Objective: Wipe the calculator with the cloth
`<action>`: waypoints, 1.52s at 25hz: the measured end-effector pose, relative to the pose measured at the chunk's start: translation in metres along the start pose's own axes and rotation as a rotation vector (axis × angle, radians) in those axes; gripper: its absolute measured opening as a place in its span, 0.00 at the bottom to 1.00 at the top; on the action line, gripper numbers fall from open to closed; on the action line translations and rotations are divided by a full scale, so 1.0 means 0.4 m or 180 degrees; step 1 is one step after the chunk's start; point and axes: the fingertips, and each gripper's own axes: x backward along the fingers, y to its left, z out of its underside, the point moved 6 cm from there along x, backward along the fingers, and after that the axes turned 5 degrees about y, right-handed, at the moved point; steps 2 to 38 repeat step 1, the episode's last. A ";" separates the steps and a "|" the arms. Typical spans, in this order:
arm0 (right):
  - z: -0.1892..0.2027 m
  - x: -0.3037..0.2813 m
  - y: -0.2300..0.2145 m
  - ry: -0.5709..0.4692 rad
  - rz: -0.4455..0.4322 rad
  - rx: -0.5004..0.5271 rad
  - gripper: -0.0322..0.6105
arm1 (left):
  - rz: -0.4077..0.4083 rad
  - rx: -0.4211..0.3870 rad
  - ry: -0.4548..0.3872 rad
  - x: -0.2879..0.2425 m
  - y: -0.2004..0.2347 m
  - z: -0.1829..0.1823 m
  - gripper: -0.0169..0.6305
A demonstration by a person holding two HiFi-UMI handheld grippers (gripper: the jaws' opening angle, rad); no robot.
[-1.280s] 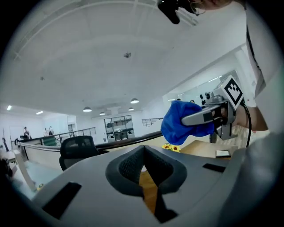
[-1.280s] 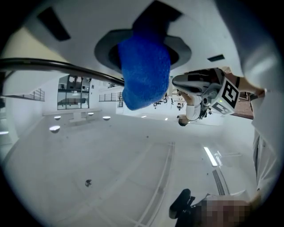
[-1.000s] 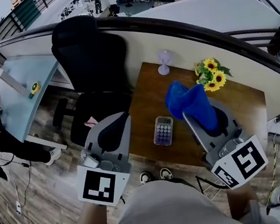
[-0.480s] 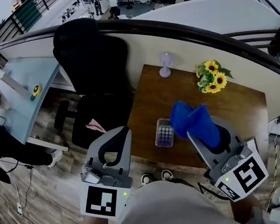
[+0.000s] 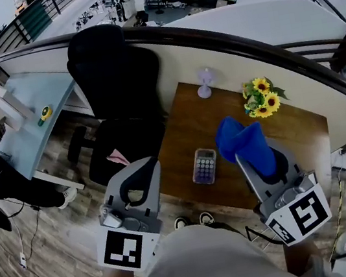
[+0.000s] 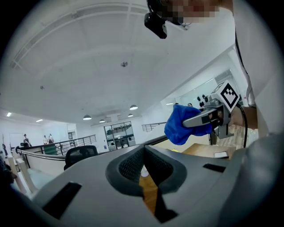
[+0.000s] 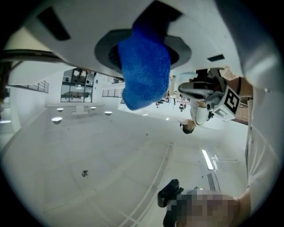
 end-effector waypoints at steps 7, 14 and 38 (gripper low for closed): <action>-0.002 0.001 0.001 -0.0001 0.0005 -0.0001 0.25 | -0.0007 0.0008 -0.0006 0.004 0.001 -0.001 0.03; -0.002 0.001 0.001 -0.0001 0.0005 -0.0001 0.25 | -0.0007 0.0008 -0.0006 0.004 0.001 -0.001 0.03; -0.002 0.001 0.001 -0.0001 0.0005 -0.0001 0.25 | -0.0007 0.0008 -0.0006 0.004 0.001 -0.001 0.03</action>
